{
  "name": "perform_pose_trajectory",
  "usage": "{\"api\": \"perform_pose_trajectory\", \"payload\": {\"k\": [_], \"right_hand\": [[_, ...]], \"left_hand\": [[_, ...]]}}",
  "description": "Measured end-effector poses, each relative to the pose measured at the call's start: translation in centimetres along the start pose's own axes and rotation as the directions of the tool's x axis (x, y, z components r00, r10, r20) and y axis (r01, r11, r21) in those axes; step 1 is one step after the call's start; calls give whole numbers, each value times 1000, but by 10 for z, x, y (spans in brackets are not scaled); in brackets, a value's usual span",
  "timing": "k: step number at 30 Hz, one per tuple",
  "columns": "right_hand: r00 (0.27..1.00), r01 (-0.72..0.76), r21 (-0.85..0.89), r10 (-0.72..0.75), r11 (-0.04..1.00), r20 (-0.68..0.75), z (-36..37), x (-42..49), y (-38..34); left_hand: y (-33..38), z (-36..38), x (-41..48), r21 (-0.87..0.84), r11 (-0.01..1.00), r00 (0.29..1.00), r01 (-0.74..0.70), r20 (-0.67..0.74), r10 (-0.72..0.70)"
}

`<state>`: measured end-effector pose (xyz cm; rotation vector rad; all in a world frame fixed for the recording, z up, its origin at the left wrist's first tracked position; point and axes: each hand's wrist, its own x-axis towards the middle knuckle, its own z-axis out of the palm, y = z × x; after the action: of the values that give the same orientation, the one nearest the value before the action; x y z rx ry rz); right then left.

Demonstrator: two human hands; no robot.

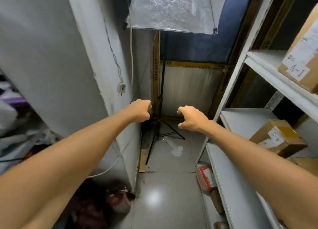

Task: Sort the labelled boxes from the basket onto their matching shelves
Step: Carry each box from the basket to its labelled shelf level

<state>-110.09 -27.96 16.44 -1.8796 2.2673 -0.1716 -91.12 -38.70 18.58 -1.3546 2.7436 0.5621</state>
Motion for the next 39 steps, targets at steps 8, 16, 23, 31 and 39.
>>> {"api": "perform_pose_trajectory", "payload": {"k": [8,16,23,31,39], "right_hand": [[895,431,23,-430,902,114,17,6,-171],[648,748,23,-737,664,192,66,-79,-341],[311,917,128,-878,377,364,104,-222,-483],[57,974,187,-930,132,363,149,-349,-600],[29,981,164,-912,105,408,185,-367,-674]], "left_hand": [[-120,-8,-150,-126,928,923,351,-120,-366],[-192,33,-378,-264,742,743,617,-115,-659],[-195,88,-593,-350,518,543,780,-31,-839],[-197,124,-751,-375,279,272,884,-72,-960],[-242,131,-818,-421,159,163,893,-28,-986]]}}
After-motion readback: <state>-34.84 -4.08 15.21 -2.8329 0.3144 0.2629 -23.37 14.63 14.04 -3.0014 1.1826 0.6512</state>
